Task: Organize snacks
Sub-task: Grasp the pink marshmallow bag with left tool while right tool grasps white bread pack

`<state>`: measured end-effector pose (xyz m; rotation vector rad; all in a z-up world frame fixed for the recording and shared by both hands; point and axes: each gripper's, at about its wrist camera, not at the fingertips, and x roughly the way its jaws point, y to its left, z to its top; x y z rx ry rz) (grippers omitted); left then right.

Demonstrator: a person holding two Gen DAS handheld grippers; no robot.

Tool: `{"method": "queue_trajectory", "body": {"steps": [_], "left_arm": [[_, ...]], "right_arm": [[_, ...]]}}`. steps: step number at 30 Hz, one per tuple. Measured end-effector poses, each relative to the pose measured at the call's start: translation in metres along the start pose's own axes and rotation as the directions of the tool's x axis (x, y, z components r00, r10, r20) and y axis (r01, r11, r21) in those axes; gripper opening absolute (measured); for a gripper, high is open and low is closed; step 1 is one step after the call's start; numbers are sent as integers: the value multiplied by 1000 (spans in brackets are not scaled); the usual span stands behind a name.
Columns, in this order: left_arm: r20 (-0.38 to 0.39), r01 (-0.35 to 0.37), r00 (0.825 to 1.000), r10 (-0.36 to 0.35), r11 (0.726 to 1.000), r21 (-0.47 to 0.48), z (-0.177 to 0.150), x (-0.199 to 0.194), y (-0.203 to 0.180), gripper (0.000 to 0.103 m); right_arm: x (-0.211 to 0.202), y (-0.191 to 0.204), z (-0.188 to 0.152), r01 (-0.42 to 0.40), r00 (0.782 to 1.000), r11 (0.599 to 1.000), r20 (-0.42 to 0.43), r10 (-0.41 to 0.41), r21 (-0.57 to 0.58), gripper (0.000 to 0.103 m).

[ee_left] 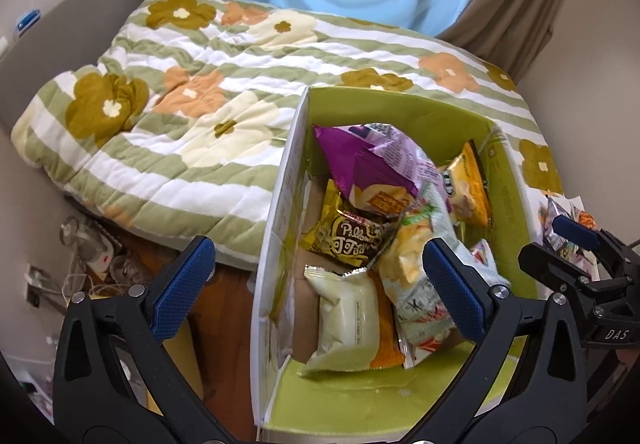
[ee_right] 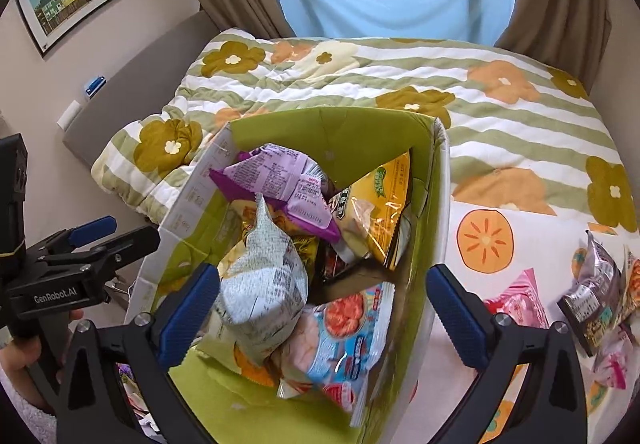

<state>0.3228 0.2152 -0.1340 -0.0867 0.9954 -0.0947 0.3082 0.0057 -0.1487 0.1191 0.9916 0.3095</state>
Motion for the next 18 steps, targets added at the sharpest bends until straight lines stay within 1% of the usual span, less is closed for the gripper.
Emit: {"method": "queue_trajectory", "body": {"steps": [5, 9, 11, 14, 16, 18], "left_arm": [[39, 26, 999, -27, 999, 46, -8, -20, -13, 103], [47, 87, 995, -91, 993, 83, -14, -30, -32, 103], [52, 119, 991, -125, 987, 112, -17, -35, -47, 103], [64, 155, 984, -166, 976, 154, -22, -41, -76, 103], [60, 175, 980, -189, 968, 181, -25, -42, -97, 103], [49, 192, 977, -206, 960, 205, -27, -43, -117, 103]], "right_arm": [[-30, 7, -11, 27, 997, 1000, 69, -27, 2, 103], [-58, 6, -23, 56, 991, 998, 117, -59, 25, 103], [-74, 0, -30, 63, 989, 997, 134, -69, 54, 103], [-100, -16, -42, 106, 980, 990, 160, -120, 97, 103], [-118, -35, -50, 144, 971, 981, 172, -166, 133, 103], [-131, -52, -58, 166, 965, 972, 176, -194, 165, 103]]}}
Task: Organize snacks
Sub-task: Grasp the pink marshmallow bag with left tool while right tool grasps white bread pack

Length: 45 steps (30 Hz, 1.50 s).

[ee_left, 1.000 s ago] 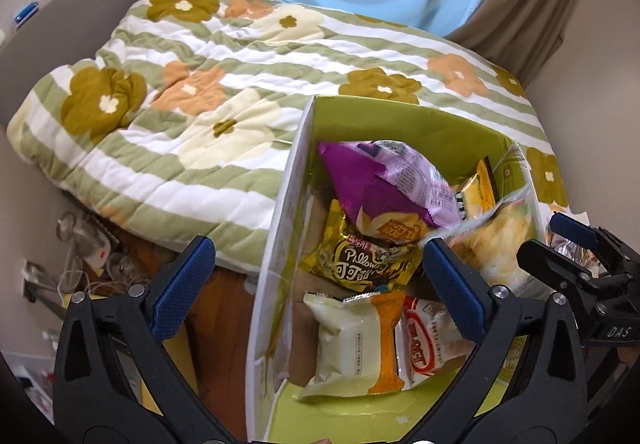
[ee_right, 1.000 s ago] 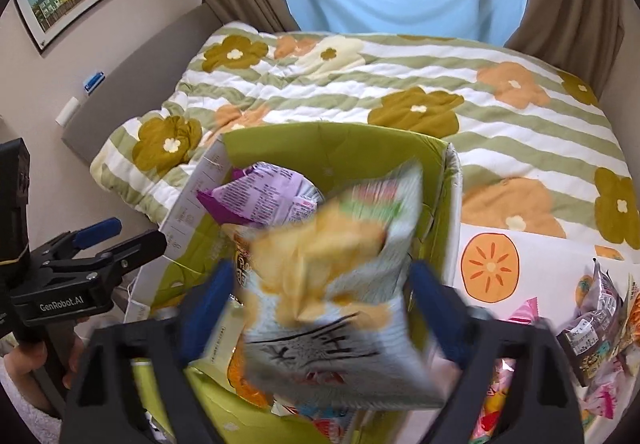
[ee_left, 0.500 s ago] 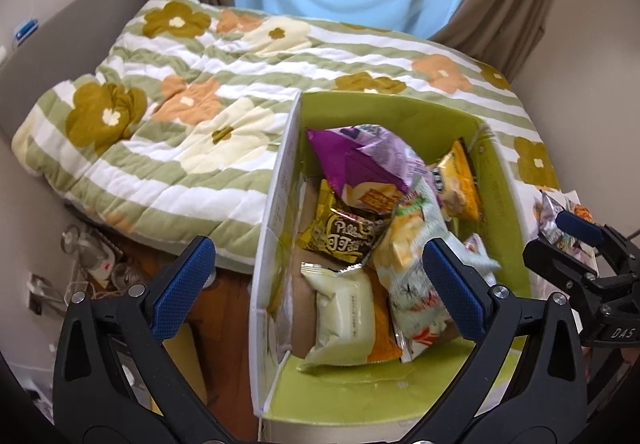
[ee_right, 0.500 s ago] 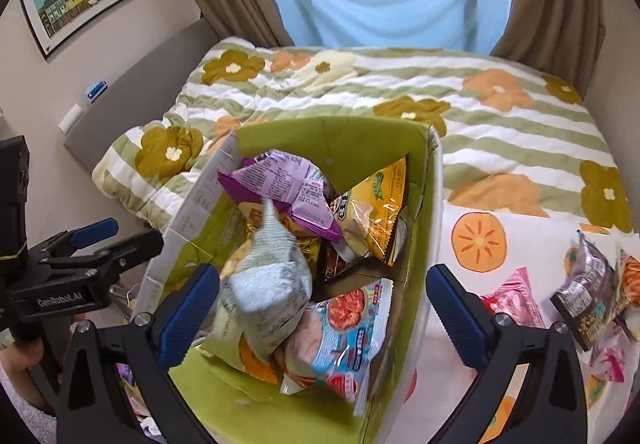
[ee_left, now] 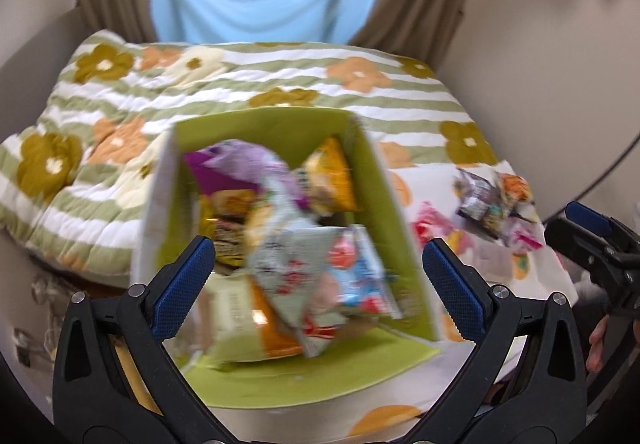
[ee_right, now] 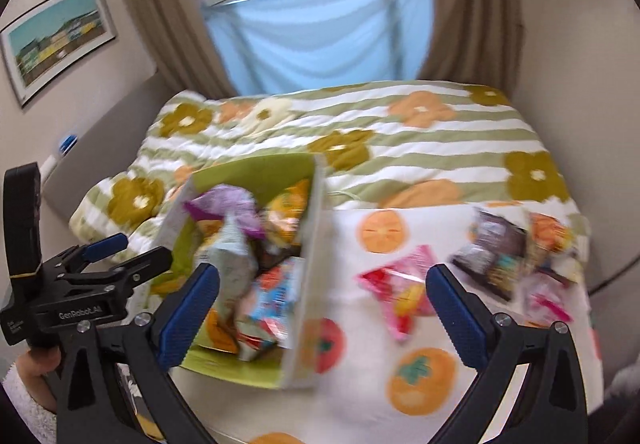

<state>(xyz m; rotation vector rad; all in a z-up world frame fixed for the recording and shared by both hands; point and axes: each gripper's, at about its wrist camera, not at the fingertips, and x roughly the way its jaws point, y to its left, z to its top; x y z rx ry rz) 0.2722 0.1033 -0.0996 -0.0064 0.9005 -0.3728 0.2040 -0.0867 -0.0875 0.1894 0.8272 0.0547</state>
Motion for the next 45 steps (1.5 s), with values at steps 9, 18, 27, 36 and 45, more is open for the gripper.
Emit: {"method": "queue_trajectory", "body": {"steps": [9, 18, 27, 36, 45], "left_arm": [[-107, 71, 993, -55, 986, 154, 9, 50, -113, 103], [-329, 48, 941, 80, 930, 364, 9, 134, -194, 103], [-500, 148, 845, 190, 815, 560, 10, 208, -210, 103], [-636, 301, 747, 193, 755, 583, 5, 266, -223, 103], [-708, 360, 659, 253, 720, 593, -6, 306, -224, 102]], "right_arm": [[-13, -115, -13, 70, 997, 991, -42, -65, 118, 103], [15, -193, -40, 51, 991, 978, -135, -23, 202, 103], [62, -210, -80, 93, 961, 965, -274, -23, 246, 103], [90, -209, -99, 177, 942, 926, -330, -61, 332, 103], [107, -213, -99, 268, 926, 897, -350, -140, 351, 103]]}}
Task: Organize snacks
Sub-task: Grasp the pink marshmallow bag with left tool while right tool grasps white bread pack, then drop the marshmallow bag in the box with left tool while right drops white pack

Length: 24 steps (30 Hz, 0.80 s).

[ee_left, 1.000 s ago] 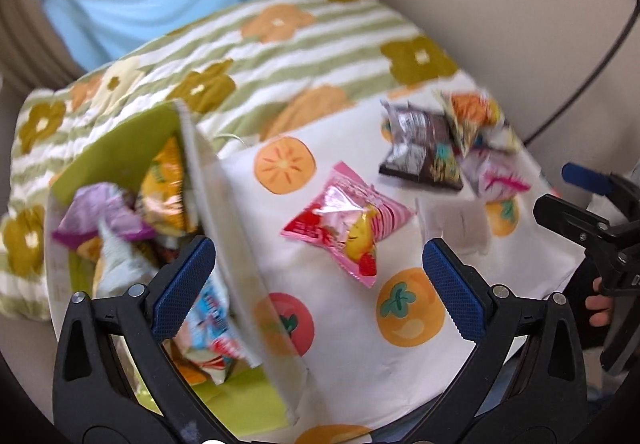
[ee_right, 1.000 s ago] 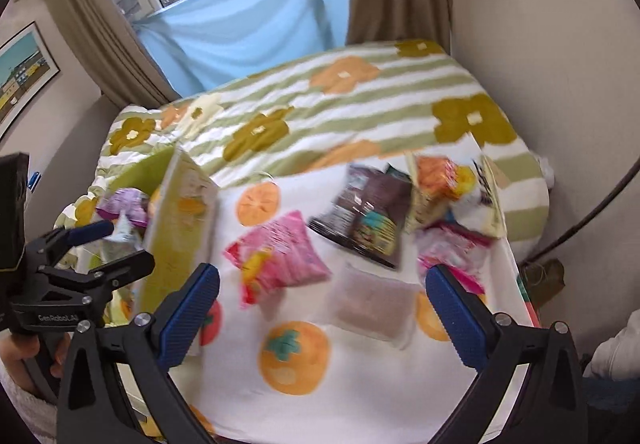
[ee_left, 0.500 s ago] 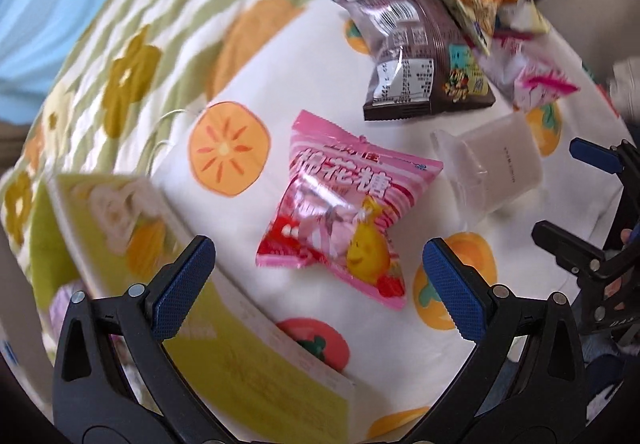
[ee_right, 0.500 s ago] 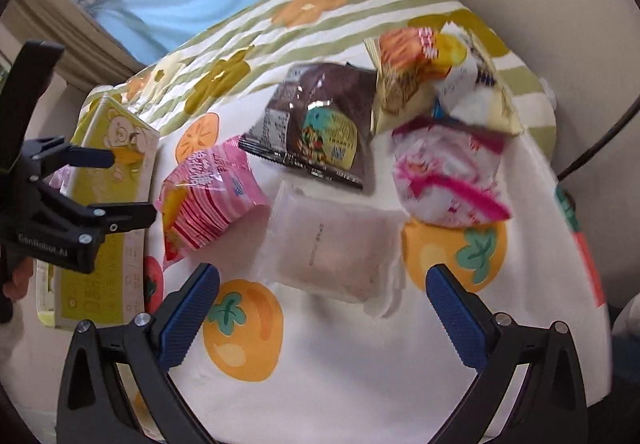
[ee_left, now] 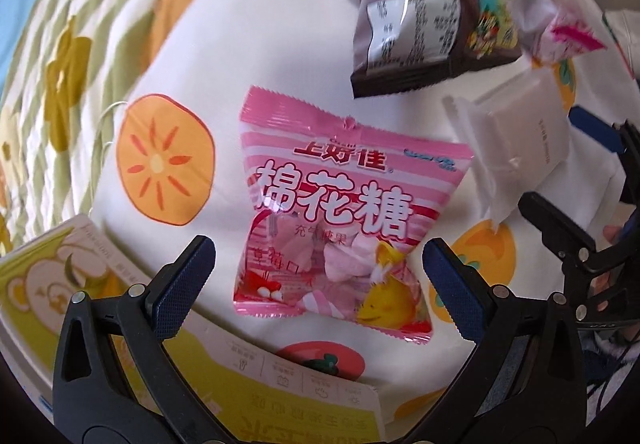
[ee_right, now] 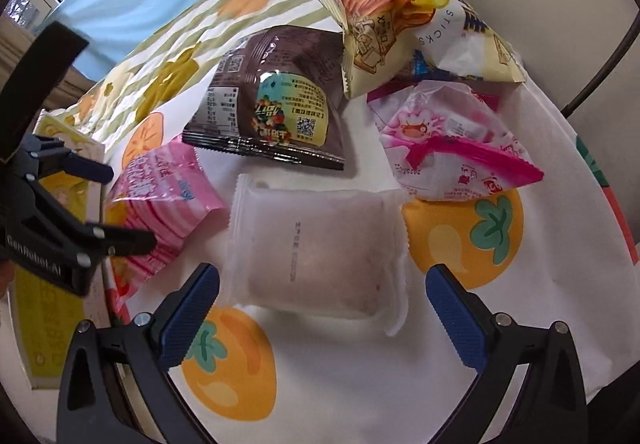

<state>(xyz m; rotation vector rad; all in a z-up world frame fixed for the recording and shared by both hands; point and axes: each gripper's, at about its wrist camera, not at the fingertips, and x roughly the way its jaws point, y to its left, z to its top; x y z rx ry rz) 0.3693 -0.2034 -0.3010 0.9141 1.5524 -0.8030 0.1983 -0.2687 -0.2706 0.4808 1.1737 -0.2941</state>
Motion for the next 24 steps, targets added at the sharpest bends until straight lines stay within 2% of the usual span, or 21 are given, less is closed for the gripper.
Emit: {"method": "queue_trajectory", "body": {"steps": [2, 3, 4, 7, 16, 24], "left_arm": [[-7, 6, 1000, -6, 1000, 6, -2, 5, 3, 94], [-13, 26, 1000, -26, 1000, 6, -1, 8, 3, 85], [-20, 45, 999, -45, 999, 2, -1, 10, 3, 83], [-4, 32, 999, -32, 999, 16, 0, 11, 2, 78], [28, 33, 999, -33, 999, 10, -11, 2, -9, 73], [39, 52, 998, -51, 999, -15, -13, -1, 1, 73]], "right_arm": [[4, 4, 1, 11, 1000, 1000, -1, -11, -4, 103], [6, 6, 2, 16, 1000, 1000, -3, -16, -6, 103], [7, 7, 3, 20, 1000, 1000, -4, -20, -8, 103], [12, 11, 6, 32, 999, 999, -5, -32, -20, 103], [25, 23, 10, 78, 997, 996, -23, -79, -54, 103], [42, 35, 14, 133, 990, 989, -29, -135, -63, 103]]}}
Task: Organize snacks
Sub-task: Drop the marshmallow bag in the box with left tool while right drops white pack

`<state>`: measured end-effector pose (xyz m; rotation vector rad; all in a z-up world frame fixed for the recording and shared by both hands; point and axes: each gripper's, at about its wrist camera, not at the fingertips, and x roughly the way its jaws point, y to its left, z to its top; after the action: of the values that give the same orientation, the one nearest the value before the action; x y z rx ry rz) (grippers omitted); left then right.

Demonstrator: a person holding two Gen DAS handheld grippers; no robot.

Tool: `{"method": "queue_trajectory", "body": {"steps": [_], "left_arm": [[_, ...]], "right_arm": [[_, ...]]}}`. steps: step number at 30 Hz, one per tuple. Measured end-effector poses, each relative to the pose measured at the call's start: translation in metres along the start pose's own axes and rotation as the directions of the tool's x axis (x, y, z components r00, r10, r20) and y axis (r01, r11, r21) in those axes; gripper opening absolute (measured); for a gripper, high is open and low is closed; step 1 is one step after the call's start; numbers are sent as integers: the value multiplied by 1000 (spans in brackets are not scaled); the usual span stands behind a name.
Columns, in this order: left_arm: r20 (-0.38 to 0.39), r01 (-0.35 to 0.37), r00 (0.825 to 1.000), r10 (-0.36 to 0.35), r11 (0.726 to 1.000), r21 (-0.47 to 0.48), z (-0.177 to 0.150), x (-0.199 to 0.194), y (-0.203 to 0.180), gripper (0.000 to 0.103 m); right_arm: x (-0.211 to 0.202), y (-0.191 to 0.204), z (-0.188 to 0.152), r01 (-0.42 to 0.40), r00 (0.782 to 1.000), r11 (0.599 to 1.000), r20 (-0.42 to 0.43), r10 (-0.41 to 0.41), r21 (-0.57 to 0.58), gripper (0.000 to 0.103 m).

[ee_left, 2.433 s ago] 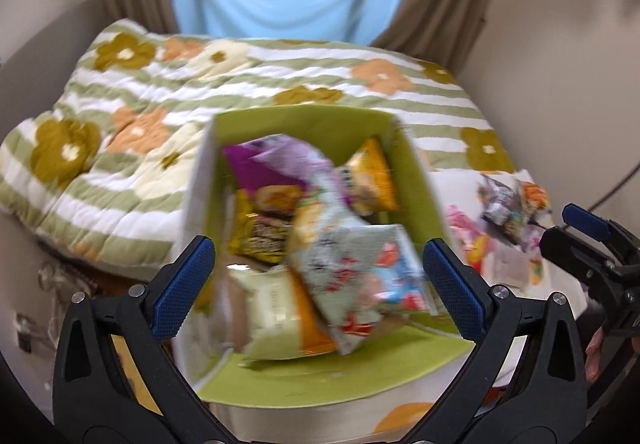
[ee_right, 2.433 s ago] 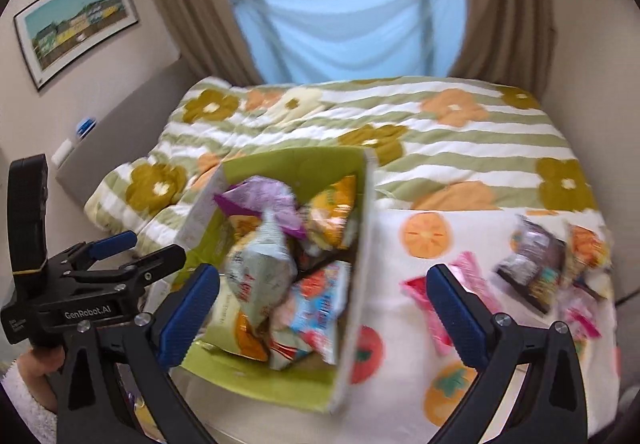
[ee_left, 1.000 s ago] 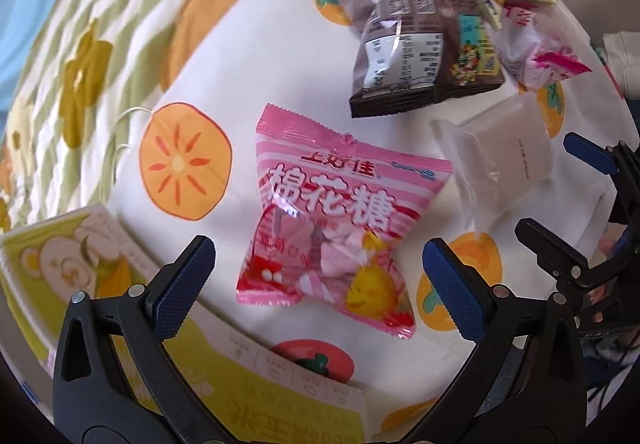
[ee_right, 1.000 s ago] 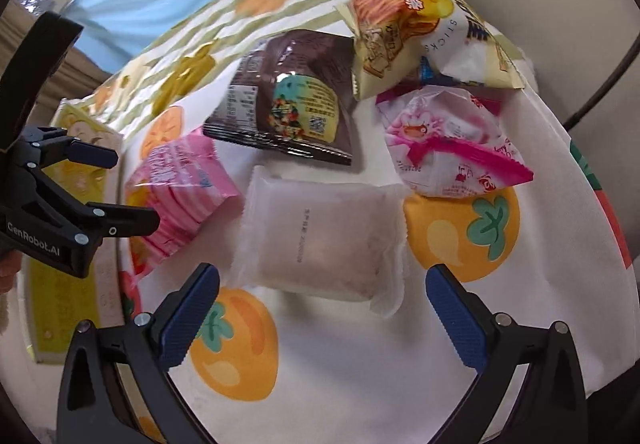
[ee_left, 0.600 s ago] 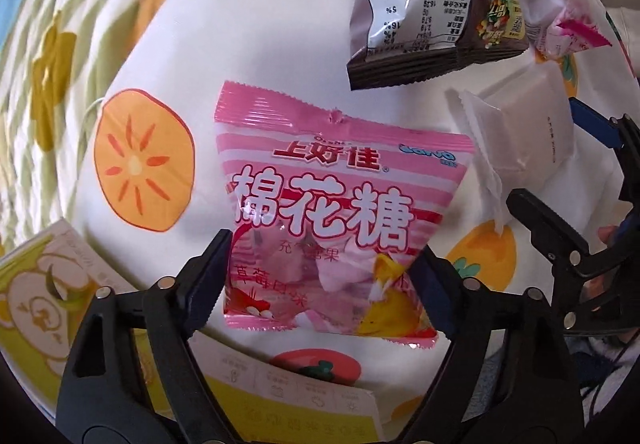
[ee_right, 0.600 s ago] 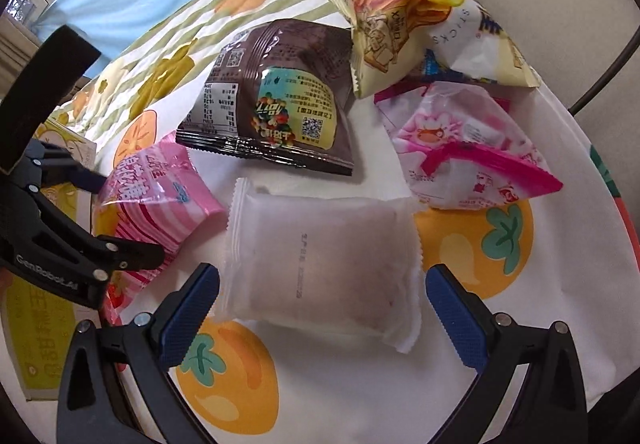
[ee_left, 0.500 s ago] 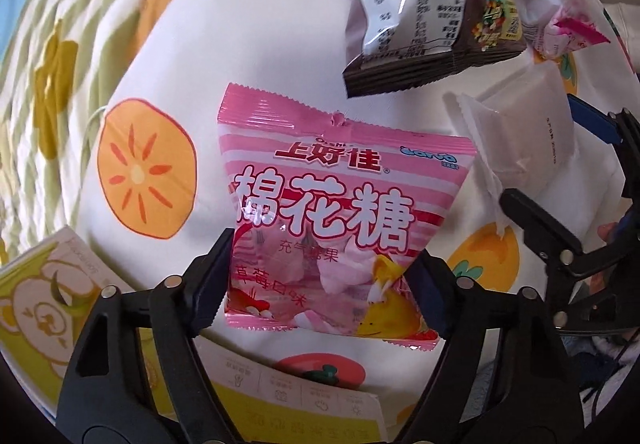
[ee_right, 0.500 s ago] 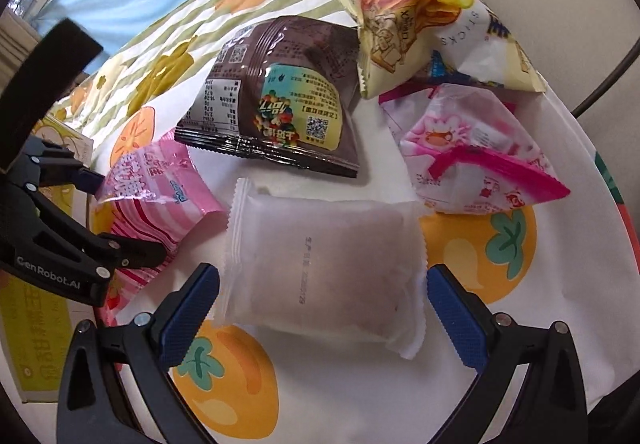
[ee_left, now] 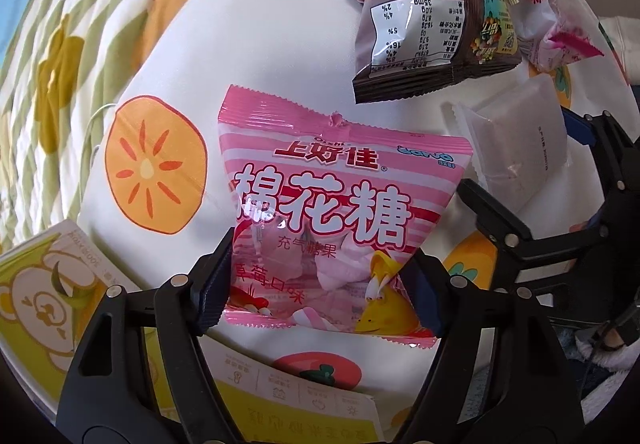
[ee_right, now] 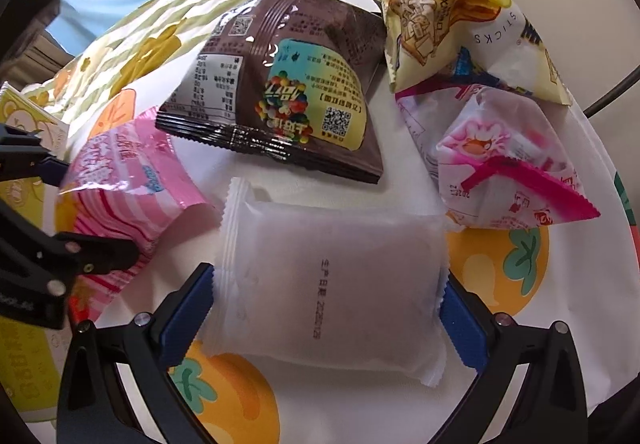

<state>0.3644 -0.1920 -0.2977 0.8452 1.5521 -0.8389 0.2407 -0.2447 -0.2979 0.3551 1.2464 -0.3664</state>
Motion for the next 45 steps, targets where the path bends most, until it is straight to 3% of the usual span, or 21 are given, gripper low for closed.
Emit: {"method": "queue_trajectory", "body": {"steps": [6, 10, 13, 22, 30, 33, 37, 45], "left_arm": [[19, 28, 999, -27, 998, -53, -3, -5, 4, 72], [23, 27, 999, -25, 996, -84, -7, -6, 1, 72], [32, 29, 999, -26, 994, -105, -12, -9, -2, 72], [114, 40, 993, -22, 987, -157, -18, -42, -23, 72], [246, 70, 969, 4, 955, -289, -45, -96, -34, 72], [308, 90, 951, 29, 928, -363, -66, -119, -35, 72], [383, 128, 921, 77, 867, -482, -105, -148, -27, 72], [458, 182, 860, 224, 704, -686, -211, -185, 14, 72]], "right_arm": [[1, 4, -2, 25, 999, 1000, 26, -24, -18, 102], [-6, 2, -3, 21, 998, 999, 53, -20, -28, 82], [-11, -4, -4, -3, 997, 1000, 73, 4, -18, 75], [-41, -17, -8, -75, 992, 996, 102, 80, -53, 73], [-90, -22, 1, -129, 976, 979, 156, 153, -155, 73], [-114, -21, 6, -144, 967, 963, 175, 187, -230, 73], [-143, -6, 15, -167, 950, 918, 190, 247, -360, 73], [-189, 49, 19, -225, 903, 792, 184, 389, -568, 73]]}}
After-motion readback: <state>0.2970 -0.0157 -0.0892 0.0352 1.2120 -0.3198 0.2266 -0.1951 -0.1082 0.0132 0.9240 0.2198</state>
